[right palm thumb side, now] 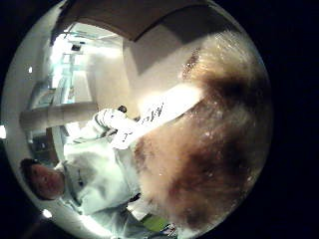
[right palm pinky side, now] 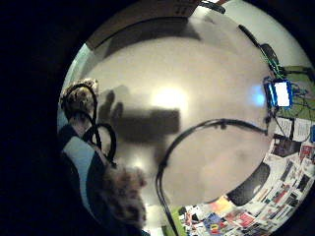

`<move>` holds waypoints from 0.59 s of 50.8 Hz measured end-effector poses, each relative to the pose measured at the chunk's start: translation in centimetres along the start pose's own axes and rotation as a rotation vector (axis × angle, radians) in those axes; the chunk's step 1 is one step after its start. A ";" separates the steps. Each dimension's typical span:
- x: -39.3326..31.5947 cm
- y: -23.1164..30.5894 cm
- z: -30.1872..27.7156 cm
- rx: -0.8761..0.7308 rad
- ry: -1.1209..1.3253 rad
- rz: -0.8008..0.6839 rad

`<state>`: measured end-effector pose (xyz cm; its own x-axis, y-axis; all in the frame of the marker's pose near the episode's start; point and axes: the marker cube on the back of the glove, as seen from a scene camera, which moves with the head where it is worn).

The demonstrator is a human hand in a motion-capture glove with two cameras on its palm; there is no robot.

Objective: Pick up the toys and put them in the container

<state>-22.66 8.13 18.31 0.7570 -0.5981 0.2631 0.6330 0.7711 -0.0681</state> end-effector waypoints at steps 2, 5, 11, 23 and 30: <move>-0.8 0.3 -1.5 0.005 0.007 0.026; -0.4 -0.2 -4.6 0.023 0.012 0.038; 1.6 -1.9 -10.8 0.066 0.024 0.031; -0.9 -5.6 -21.5 0.221 0.061 0.164; -4.1 -9.5 -25.7 0.295 0.126 0.245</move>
<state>-27.59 -2.31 -6.84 0.9051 -0.3970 0.1518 0.3718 0.9126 0.1701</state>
